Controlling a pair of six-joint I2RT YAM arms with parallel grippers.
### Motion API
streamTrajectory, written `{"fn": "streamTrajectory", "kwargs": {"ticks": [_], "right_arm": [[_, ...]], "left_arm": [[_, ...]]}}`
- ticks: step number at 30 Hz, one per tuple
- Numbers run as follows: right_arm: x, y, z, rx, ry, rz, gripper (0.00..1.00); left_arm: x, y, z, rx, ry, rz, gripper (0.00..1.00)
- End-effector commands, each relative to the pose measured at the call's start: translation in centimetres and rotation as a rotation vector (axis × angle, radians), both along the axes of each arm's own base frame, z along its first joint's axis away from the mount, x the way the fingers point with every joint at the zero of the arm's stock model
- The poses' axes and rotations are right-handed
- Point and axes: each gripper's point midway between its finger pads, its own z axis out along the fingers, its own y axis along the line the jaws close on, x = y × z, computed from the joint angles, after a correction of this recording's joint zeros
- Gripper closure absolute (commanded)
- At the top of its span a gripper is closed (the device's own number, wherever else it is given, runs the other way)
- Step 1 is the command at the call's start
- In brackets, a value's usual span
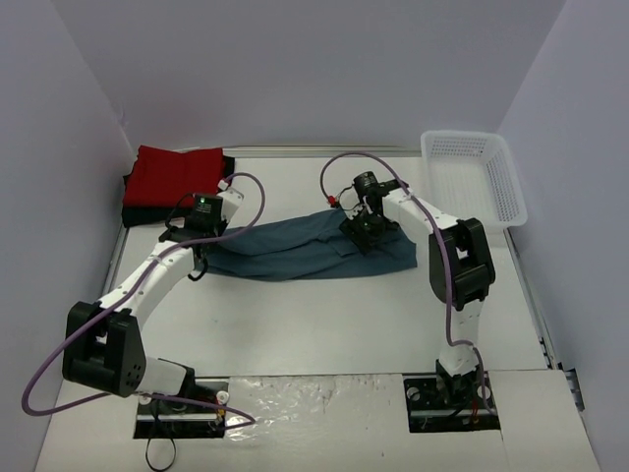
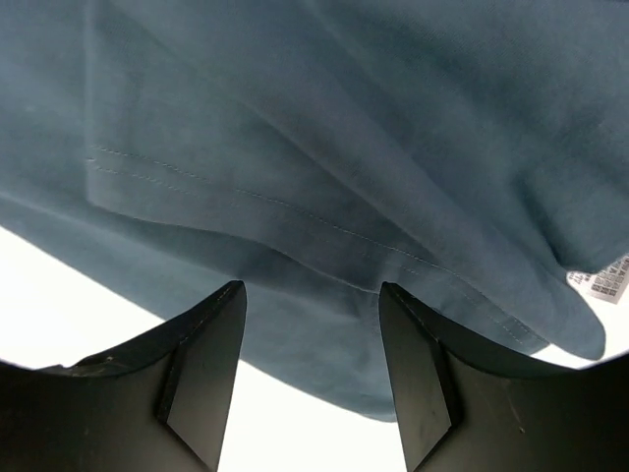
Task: Fold and stack the t-shirts
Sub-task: Flatten out the tshirt
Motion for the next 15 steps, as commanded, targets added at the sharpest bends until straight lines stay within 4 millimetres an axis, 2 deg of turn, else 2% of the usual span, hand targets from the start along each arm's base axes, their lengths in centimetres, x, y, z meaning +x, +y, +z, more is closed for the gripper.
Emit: {"fn": "streamTrajectory", "kwargs": {"ticks": [1,10,13,15], "right_arm": [[0.9,-0.4,0.6,-0.044,-0.029,0.000,0.47],[2.1,-1.3,-0.9,-0.103,-0.040,-0.025,0.47],[2.3,-1.5,-1.4,-0.111,-0.035,-0.031,0.53],[2.5,-1.7,-1.5,-0.115,-0.042,-0.039,0.63]], "left_arm": [[0.2,0.4,1.0,-0.022,-0.039,0.023,0.98],[0.2,0.4,0.5,-0.020,-0.030,0.025,0.98],[0.3,0.4,0.5,-0.018,-0.029,0.026,0.98],[0.2,0.5,0.4,-0.018,-0.028,0.027,0.98]]}}
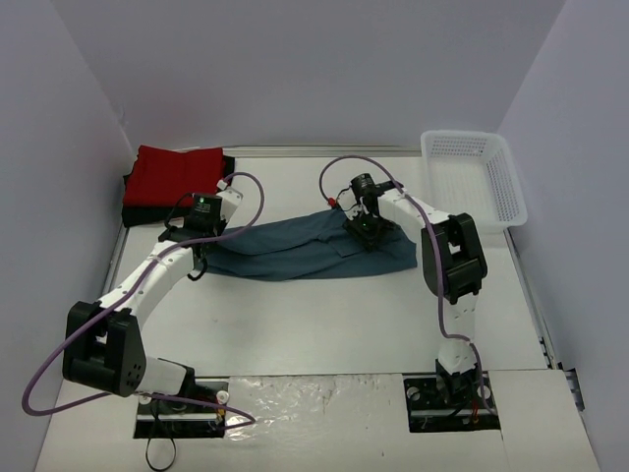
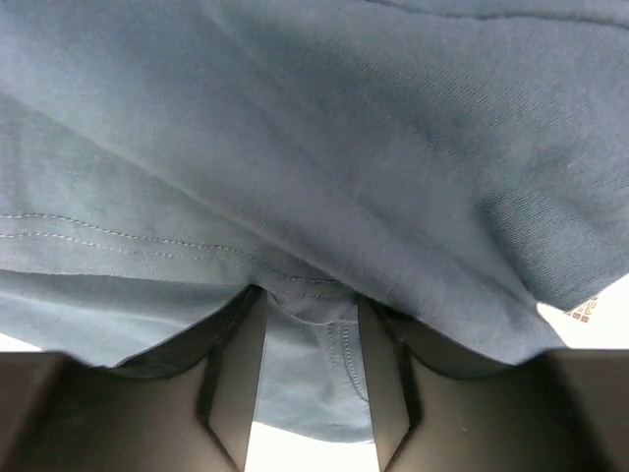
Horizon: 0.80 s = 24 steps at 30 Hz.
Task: Fold and stack the t-shirts
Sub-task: Flatten out the tshirt
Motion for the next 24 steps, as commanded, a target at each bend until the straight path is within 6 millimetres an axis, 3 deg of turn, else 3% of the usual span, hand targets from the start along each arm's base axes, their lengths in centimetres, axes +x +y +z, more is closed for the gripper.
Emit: {"fn": "streamTrajectory", "kwargs": {"ticks": [1,11,18,19,24], "right_arm": [[0.9,-0.6,0.6,-0.024,-0.024,-0.021,0.67],[2.1,-1.0,3.2,-0.003,-0.098,-0.048,0.92],[2.6,-1.9,5.9,0.007,-0.162,-0.072,0.92],[2.6,-2.1,6.3,0.010,-0.169,-0.076,1.00],[2.7,-3.0,8.0,-0.006,-0.215,-0.098,1.00]], "left_arm": [[0.2,0.3,0.5,-0.015,-0.028,0.021,0.97],[0.3,0.4,0.6,-0.015,-0.030,0.024,0.98],[0.2,0.5,1.3,-0.010,-0.038,0.026,0.98],[0.3,0.5,1.4,-0.011,-0.041,0.025,0.98],[0.2,0.6,2.3,-0.011,-0.057,0.026,0.98]]}}
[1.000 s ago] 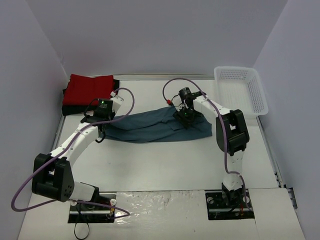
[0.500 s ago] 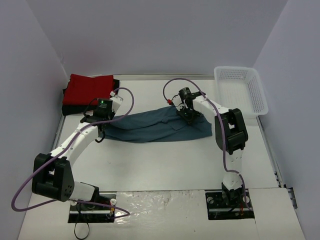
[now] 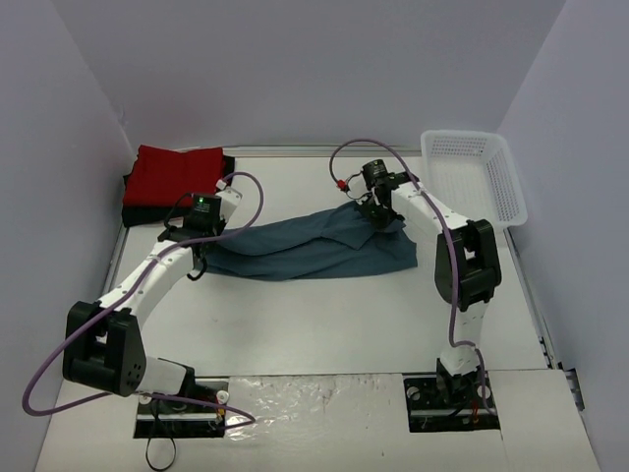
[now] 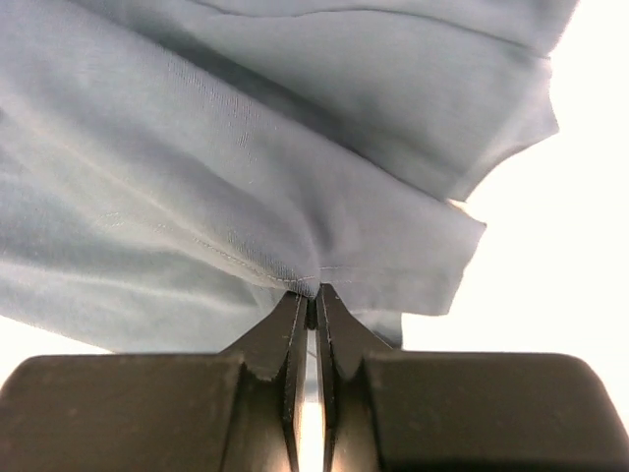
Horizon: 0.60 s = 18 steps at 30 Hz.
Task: Fold and stack the t-shirts
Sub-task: Flatten out the tshirt
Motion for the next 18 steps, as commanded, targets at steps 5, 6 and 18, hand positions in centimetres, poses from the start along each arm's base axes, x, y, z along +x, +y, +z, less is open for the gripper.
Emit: {"fn": "streamTrajectory", "kwargs": {"ticks": [5,6,18], "right_arm": [[0.8,-2.0,6.9,-0.013,-0.160,-0.068,1.00],[0.8,-2.2,8.5,-0.005,-0.200,-0.081,1.00],[-9.0,-4.2,25.9,0.245,-0.544,-0.090,1.00]], "left_arm": [[0.1,0.6,4.5,0.002,-0.096,0.007,0.98],[0.1,0.6,5.5,0.000,-0.109,0.004,0.98],[-6.7,-1.4,18.9,-0.151,-0.346,-0.214,0.98]]}}
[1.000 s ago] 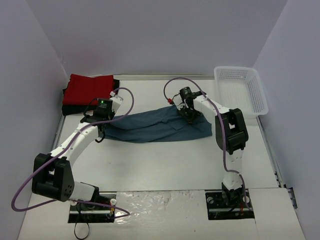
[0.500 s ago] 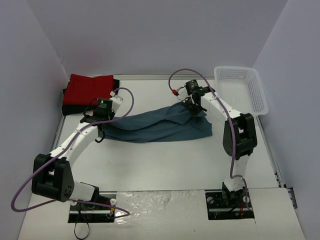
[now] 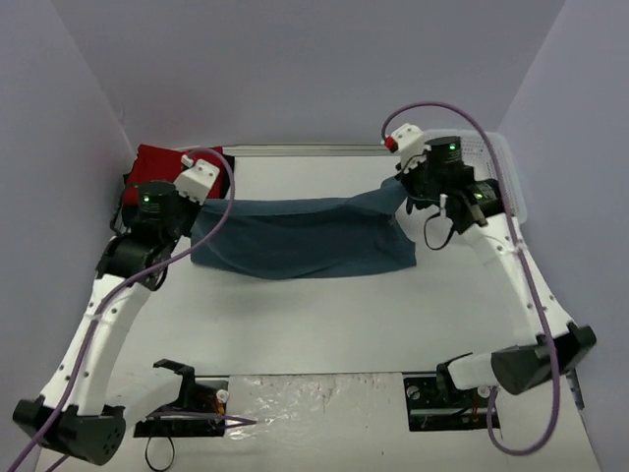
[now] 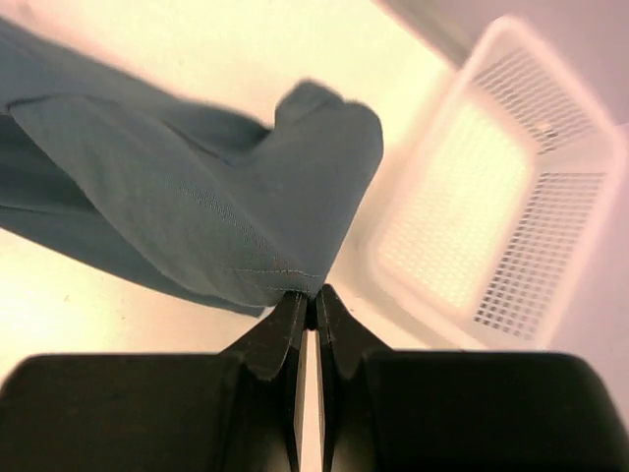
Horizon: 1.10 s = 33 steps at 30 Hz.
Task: Fold and stack the t-shirts
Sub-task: Flatten out the tshirt
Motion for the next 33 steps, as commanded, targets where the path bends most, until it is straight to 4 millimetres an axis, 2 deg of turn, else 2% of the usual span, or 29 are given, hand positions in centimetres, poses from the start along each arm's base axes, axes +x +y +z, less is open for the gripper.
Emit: {"fn": "streamTrajectory", "kwargs": {"ticks": [1,2,3,4,5,6,8,9,11,12,13,14,15,16,17,19,20,22,23,25,26,28,29,30,31,33], "right_arm": [[-5.8,-1.9,5.0,0.082,-0.086,0.006,1.00],[-7.0,-1.9,6.1,0.110,-0.108,0.030,1.00],[-8.8,-2.6,8.7,0.139,-0.183,0.034,1.00],[-9.6,-3.2,9.9,0.151,-0.216,0.028,1.00],[-10.7,-3.5,10.9,0.165,-0.238,0.033,1.00],[-12.2,-3.9,13.6,0.184,-0.313,0.033,1.00],[-13.6,-4.6,15.9,0.203,-0.365,0.027,1.00],[-14.3,-5.1,18.1,0.213,-0.426,0.019,1.00],[-14.9,-5.1,19.6,0.233,-0.463,0.028,1.00],[-15.3,-5.0,21.1,0.251,-0.499,0.037,1.00],[-15.4,-5.1,21.9,0.252,-0.520,0.032,1.00],[-14.7,-5.5,22.4,0.244,-0.526,0.006,1.00],[-14.9,-5.9,23.8,0.239,-0.563,-0.007,1.00],[-14.5,-6.1,24.1,0.235,-0.566,-0.017,1.00],[-13.0,-6.1,23.8,0.224,-0.546,-0.027,1.00],[-11.4,-6.2,23.8,0.209,-0.541,-0.049,1.00],[-9.7,-6.1,23.2,0.196,-0.521,-0.055,1.00],[-7.7,-6.9,23.2,0.167,-0.538,-0.107,1.00],[-5.7,-7.0,22.1,0.143,-0.504,-0.125,1.00],[-3.5,-7.8,21.0,0.105,-0.482,-0.179,1.00],[-1.3,-7.6,19.5,0.081,-0.441,-0.180,1.00],[0.9,-7.4,17.9,0.065,-0.409,-0.190,1.00],[2.9,-7.1,15.8,0.051,-0.357,-0.188,1.00],[3.9,-7.0,14.7,0.047,-0.335,-0.192,1.00],[6.1,-6.6,12.4,0.040,-0.285,-0.196,1.00],[8.5,-6.2,10.4,0.032,-0.249,-0.207,1.00]], "left_arm": [[-4.1,-0.2,4.7,-0.039,-0.095,-0.086,0.98],[-5.8,0.0,6.6,-0.055,-0.152,-0.098,0.97],[-6.6,0.0,7.7,-0.063,-0.188,-0.108,0.98],[-7.5,0.0,8.7,-0.074,-0.223,-0.124,0.98],[-9.2,0.3,10.8,-0.088,-0.284,-0.130,0.98],[-9.8,0.4,11.8,-0.095,-0.300,-0.134,0.98],[-11.2,0.8,13.6,-0.113,-0.337,-0.130,0.98],[-12.0,0.8,15.3,-0.126,-0.378,-0.137,0.98],[-12.5,0.9,16.3,-0.137,-0.399,-0.137,0.98],[-12.9,1.0,17.2,-0.145,-0.418,-0.137,0.98],[-12.9,0.4,17.5,-0.155,-0.422,-0.168,0.98],[-13.1,0.4,18.2,-0.159,-0.441,-0.172,0.98],[-12.8,0.3,18.7,-0.161,-0.451,-0.172,0.98],[-13.0,0.4,19.0,-0.162,-0.461,-0.169,0.98],[-12.5,0.4,19.3,-0.163,-0.461,-0.166,0.98],[-11.7,0.1,19.7,-0.165,-0.464,-0.166,0.98],[-11.2,0.0,19.5,-0.164,-0.458,-0.165,0.98],[-9.5,-0.3,18.7,-0.151,-0.433,-0.163,0.98],[-8.8,-0.4,18.2,-0.146,-0.422,-0.156,0.98],[-7.3,-0.6,17.2,-0.132,-0.397,-0.151,0.98],[-5.7,-0.5,16.0,-0.117,-0.373,-0.124,0.98],[-3.3,-0.6,14.8,-0.096,-0.351,-0.099,0.98],[-2.3,-0.7,13.4,-0.084,-0.325,-0.091,0.98],[-1.5,-0.4,12.7,-0.066,-0.316,-0.067,0.98],[0.2,-0.5,12.0,-0.057,-0.313,-0.048,0.98],[2.3,-0.4,9.3,-0.029,-0.269,-0.019,0.98]]}}
